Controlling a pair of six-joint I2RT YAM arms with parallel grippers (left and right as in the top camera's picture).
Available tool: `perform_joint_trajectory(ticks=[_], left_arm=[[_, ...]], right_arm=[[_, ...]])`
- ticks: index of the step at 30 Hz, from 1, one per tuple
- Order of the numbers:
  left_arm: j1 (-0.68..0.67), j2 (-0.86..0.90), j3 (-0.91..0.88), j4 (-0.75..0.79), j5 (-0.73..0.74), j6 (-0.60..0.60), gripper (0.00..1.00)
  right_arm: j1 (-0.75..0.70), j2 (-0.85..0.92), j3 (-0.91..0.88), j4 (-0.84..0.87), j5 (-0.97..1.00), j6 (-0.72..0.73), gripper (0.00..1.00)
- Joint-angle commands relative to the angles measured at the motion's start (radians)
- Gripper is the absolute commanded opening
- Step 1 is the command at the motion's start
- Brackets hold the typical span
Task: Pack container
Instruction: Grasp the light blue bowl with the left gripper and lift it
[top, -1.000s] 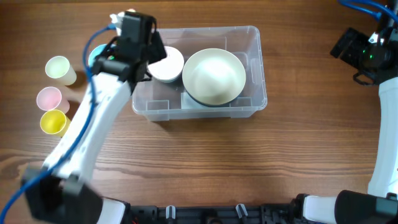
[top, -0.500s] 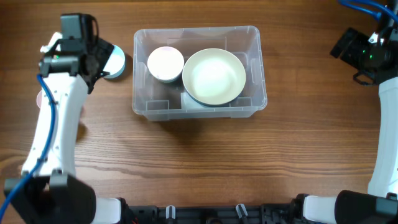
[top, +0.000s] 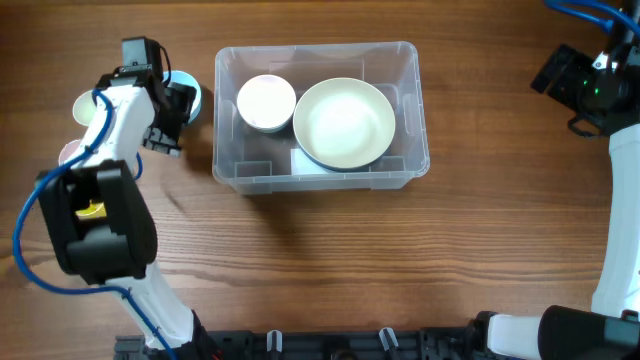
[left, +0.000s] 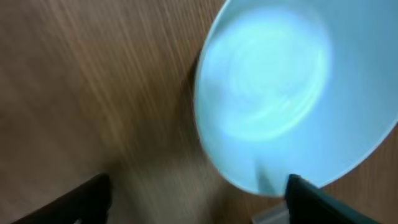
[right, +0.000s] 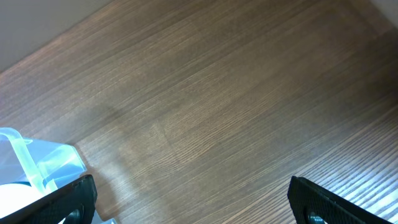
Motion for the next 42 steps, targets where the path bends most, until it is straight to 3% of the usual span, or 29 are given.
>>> perform_joint_trajectory(ticks=[1,5,10,16,23,32,37,42], left_arm=[[0.004,0.036,0.005,0.046,0.015,-0.011,0.79],[0.004,0.052,0.005,0.072,0.012,-0.012,0.77],[0.004,0.063,0.005,0.079,-0.011,-0.011,0.59],[0.004,0.063,0.005,0.074,-0.014,-0.011,0.45],[0.004,0.063,0.006,0.056,0.002,-0.011,0.04],[0.032,-0.035,0.02,0.056,0.027,-0.01,0.04],[0.052,-0.276,0.05,0.058,-0.024,-0.002,0.04],[-0.001,-0.508,0.054,0.07,-0.026,0.133,0.04]], right_arm=[[-0.001,0.003,-0.002,0.003,-0.006,0.008,1.0],[-0.001,0.003,-0.002,0.003,-0.006,0.008,1.0],[-0.001,0.003,-0.002,0.003,-0.006,0.008,1.0],[-0.001,0.003,-0.002,0.003,-0.006,0.008,1.0],[-0.001,0.003,-0.002,0.003,-0.006,0.008,1.0],[-0.001,0.003,-0.002,0.003,-0.006,0.008,1.0],[-0.001,0.003,-0.002,0.003,-0.006,0.007,1.0],[-0.001,0.003,-0.002,0.003,-0.006,0.008,1.0]])
